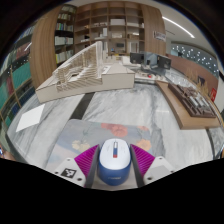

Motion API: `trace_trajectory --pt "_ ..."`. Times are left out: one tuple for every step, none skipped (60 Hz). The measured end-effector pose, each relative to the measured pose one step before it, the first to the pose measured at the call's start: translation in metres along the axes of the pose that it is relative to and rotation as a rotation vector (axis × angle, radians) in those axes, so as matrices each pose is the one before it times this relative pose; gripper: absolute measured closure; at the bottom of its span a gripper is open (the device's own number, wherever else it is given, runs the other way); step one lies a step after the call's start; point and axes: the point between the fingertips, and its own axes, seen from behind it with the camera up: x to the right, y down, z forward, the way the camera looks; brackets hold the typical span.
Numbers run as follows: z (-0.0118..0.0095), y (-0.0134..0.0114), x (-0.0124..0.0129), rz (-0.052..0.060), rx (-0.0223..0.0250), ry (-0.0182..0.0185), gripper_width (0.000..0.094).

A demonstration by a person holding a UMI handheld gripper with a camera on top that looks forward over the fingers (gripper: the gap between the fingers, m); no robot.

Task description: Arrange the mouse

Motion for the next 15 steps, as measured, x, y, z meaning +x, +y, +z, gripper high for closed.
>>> trace_trajectory --pt "-0.00288 0.00161 -0.00072 0.0105 -0.00904 -0.00724 0.0264" --pt "-0.00333 0.00002 -0.00102 0.0121 -0.00250 -0.00839 0.0185" --pt "-0.00418 -0.00105 -0.00092 0.0097 0.00422 -0.00997 0.0106" --pt "-0.00512 -0.00174 -0.00151 0.0069 0.00986 -0.00806 0.0028" --pt "-0.00523 -0.00227 0.00061 0.0061 0.01427 -0.00555 0.0076" --pt "-0.00544 -0.00195 -0.00044 0.0016 0.01004 -0.00930 0.0093" --pt "-0.00576 -0.00109 -0.00033 0.0014 0.01041 -0.00826 0.0106" --pt "-0.00617 0.00026 0.00020 0.0011 0.00620 -0.00563 0.0109" --pt "-0.00635 0.00085 0.00017 0.0015 0.00369 -0.00617 0.0109" --pt "-0.00650 0.00136 0.00023 0.0026 0.00235 -0.00545 0.0108" --pt "-0.00619 0.00183 0.00029 0.0029 0.00163 -0.00543 0.0107" --pt "-0.00622 0.00202 0.00053 0.0034 0.00258 -0.00546 0.0101" --pt "-0.00640 0.00208 0.00065 0.0039 0.00382 -0.00530 0.0101" --pt "-0.00651 0.00212 -0.00018 0.0043 0.00420 -0.00323 0.0103" --pt "-0.00687 0.00255 0.00061 0.0054 0.00240 -0.00397 0.0102"
